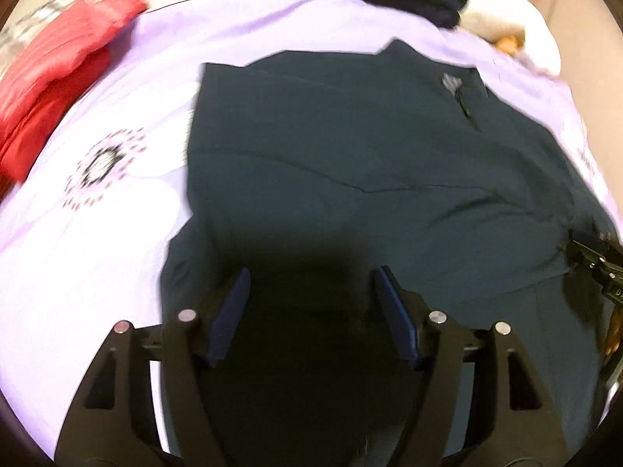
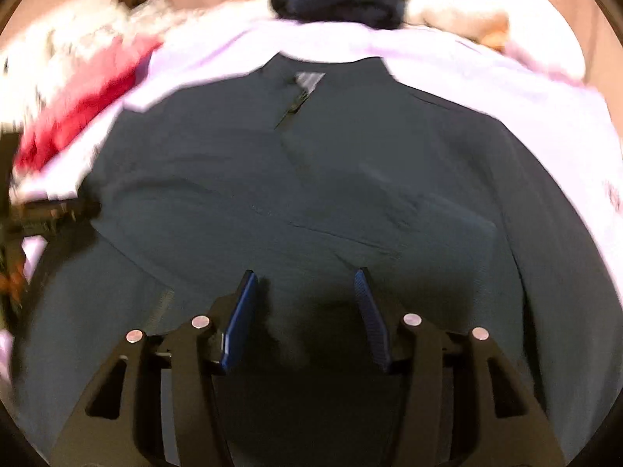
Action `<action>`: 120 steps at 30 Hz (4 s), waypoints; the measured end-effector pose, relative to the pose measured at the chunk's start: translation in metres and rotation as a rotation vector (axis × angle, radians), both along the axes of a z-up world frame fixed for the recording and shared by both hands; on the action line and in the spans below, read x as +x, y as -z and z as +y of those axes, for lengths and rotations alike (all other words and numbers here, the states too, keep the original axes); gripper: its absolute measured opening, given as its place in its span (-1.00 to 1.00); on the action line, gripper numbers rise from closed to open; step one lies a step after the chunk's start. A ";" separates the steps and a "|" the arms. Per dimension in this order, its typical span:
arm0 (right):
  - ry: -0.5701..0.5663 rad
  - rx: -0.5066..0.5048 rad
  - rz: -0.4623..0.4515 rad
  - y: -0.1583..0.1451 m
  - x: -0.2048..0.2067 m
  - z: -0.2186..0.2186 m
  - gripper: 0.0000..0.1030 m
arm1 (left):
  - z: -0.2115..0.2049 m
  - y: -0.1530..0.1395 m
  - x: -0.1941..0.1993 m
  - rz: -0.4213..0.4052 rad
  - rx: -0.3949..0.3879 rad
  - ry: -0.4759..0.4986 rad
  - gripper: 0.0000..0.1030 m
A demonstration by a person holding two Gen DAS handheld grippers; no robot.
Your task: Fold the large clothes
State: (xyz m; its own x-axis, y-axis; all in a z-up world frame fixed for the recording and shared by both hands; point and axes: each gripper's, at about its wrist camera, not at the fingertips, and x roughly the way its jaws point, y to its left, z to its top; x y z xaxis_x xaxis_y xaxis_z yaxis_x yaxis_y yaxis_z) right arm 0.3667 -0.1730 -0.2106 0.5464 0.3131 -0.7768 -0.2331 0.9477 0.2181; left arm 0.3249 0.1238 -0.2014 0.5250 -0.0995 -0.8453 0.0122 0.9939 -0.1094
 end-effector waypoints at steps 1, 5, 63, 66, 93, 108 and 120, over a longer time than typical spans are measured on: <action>0.026 0.041 -0.001 -0.005 -0.005 -0.008 0.03 | 0.003 -0.002 -0.007 -0.001 -0.012 -0.010 0.38; 0.019 -0.032 0.008 -0.009 -0.030 -0.005 0.03 | 0.000 -0.009 -0.051 -0.010 -0.059 -0.003 0.49; 1.233 0.687 -0.242 0.037 -0.334 -0.284 0.34 | -0.114 -0.051 -0.206 0.036 -0.304 0.150 0.96; 1.242 0.659 -0.254 0.033 -0.324 -0.297 -0.53 | -0.108 -0.049 -0.205 0.043 -0.301 0.131 0.96; 0.134 -0.439 -0.398 -0.153 -0.017 0.124 -0.56 | 0.018 -0.035 -0.169 -0.021 -0.402 -0.130 0.96; -0.158 -0.170 -0.120 -0.058 -0.077 0.085 0.30 | 0.041 -0.046 -0.116 -0.048 -0.450 -0.137 0.96; 0.098 -0.130 -0.090 -0.040 -0.079 -0.038 0.30 | 0.030 -0.024 0.056 0.053 -0.773 -0.163 0.92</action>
State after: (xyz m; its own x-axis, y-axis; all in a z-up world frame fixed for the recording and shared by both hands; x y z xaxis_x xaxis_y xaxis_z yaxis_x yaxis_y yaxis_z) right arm 0.2882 -0.2105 -0.1702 0.6383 0.1549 -0.7540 -0.1513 0.9857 0.0744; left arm 0.3809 0.1538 -0.1775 0.5442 -0.5940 -0.5924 -0.1519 0.6247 -0.7659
